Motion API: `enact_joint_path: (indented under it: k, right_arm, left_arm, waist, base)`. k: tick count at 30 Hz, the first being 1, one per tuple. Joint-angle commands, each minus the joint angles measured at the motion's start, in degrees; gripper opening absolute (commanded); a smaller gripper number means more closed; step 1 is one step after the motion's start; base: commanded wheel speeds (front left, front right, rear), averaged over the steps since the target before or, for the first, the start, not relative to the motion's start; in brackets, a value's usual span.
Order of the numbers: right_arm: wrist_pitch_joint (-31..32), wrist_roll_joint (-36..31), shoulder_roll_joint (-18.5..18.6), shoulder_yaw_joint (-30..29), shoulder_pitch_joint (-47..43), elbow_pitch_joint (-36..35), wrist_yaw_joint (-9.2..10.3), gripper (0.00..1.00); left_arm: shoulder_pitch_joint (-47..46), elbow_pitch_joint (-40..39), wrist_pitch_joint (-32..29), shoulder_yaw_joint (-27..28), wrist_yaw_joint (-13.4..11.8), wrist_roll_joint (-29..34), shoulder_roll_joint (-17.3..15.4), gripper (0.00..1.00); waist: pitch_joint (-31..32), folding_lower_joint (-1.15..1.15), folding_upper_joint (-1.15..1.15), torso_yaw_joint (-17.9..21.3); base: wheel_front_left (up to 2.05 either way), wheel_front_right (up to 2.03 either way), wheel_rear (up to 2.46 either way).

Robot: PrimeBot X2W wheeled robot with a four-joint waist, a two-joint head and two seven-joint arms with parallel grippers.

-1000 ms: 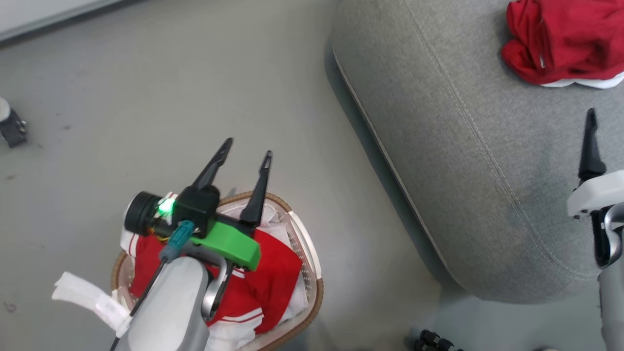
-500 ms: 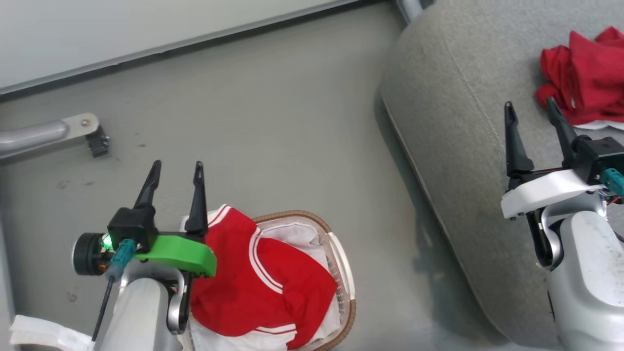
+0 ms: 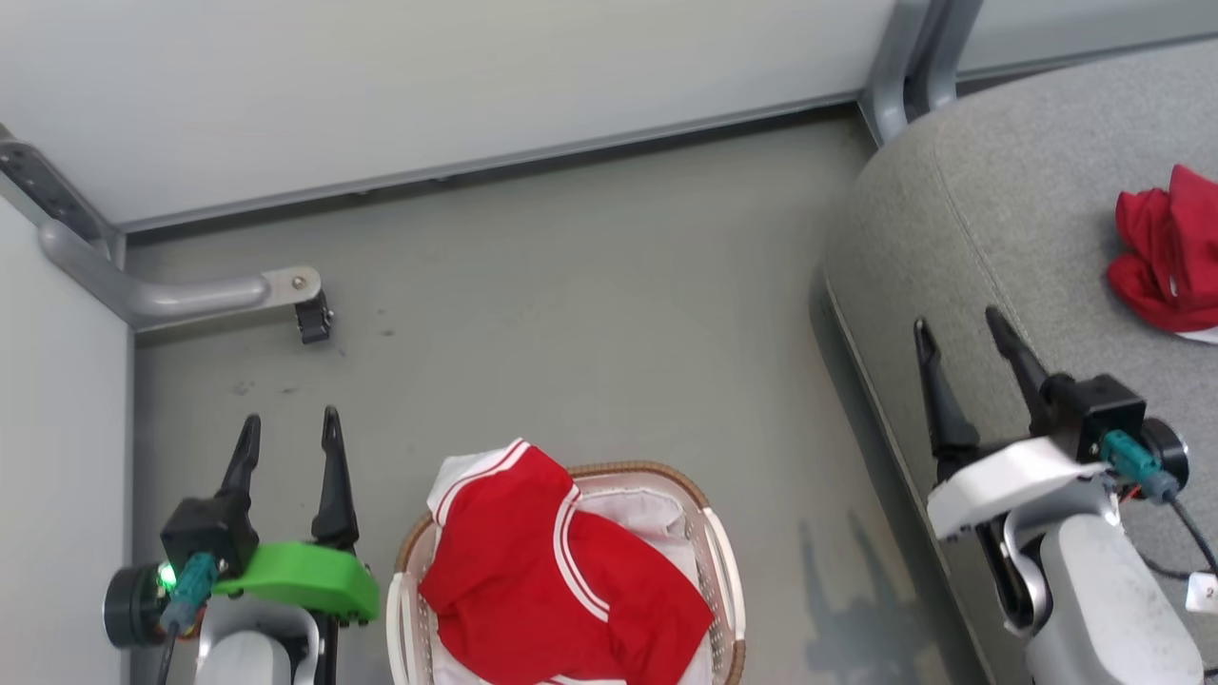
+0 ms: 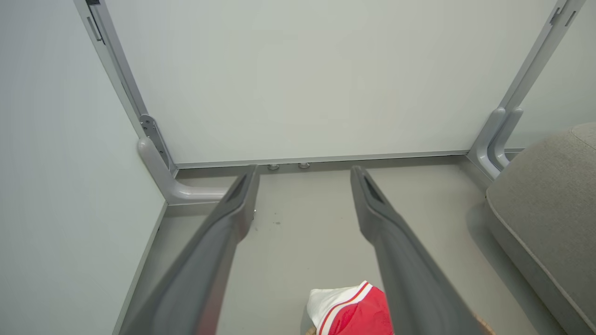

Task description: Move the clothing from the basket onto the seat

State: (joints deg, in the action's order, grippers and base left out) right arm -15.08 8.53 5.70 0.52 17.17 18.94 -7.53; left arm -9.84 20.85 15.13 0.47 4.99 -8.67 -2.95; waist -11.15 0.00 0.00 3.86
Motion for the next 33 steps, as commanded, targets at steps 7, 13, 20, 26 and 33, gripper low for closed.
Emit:
enact_joint_path:
  k: [7, 13, 20, 26, 33]
  right_arm:
    - [-0.13, -0.18, -0.31, -0.12, -6.37, 0.28, 0.07, 1.00]
    - [-0.13, -0.55, -0.68, -0.82, -9.43, 0.71, 0.08, 1.00]
    - [-0.13, -0.56, -1.34, -1.17, -11.20, 1.33, 0.08, 1.00]
    - [-0.13, -0.41, -1.69, -1.09, -11.70, 1.58, 0.08, 1.00]
    - [-0.13, -0.16, -1.54, -0.73, -9.21, 0.56, 0.08, 1.00]
  left_arm:
    - [6.50, -0.61, 0.03, 0.17, -0.44, -2.45, 0.01, 1.00]
    - [9.63, -0.93, 0.03, -0.41, -0.53, -3.29, 0.00, 1.00]
    - [11.23, -0.14, 0.03, -1.25, 0.12, -3.94, 0.00, 1.00]
    - [11.82, 0.15, 0.03, -2.47, 0.04, -4.86, 0.00, 1.00]
    - [8.47, 1.83, 0.03, -5.37, 0.45, -6.23, 0.00, 1.00]
  waist:
    - [6.99, 0.00, 0.00, -1.79]
    - [9.26, 0.00, 0.00, -1.86]
    - [10.14, 0.00, 0.00, -1.90]
    - [10.00, 0.00, 0.00, -1.81]
    - [6.02, 0.00, 0.00, -1.06]
  base:
    - [0.00, 0.00, 0.00]
    - [0.00, 0.00, 0.00]
    - [0.00, 0.00, 0.00]
    - [0.00, 0.00, 0.00]
    - [0.00, 0.00, 0.00]
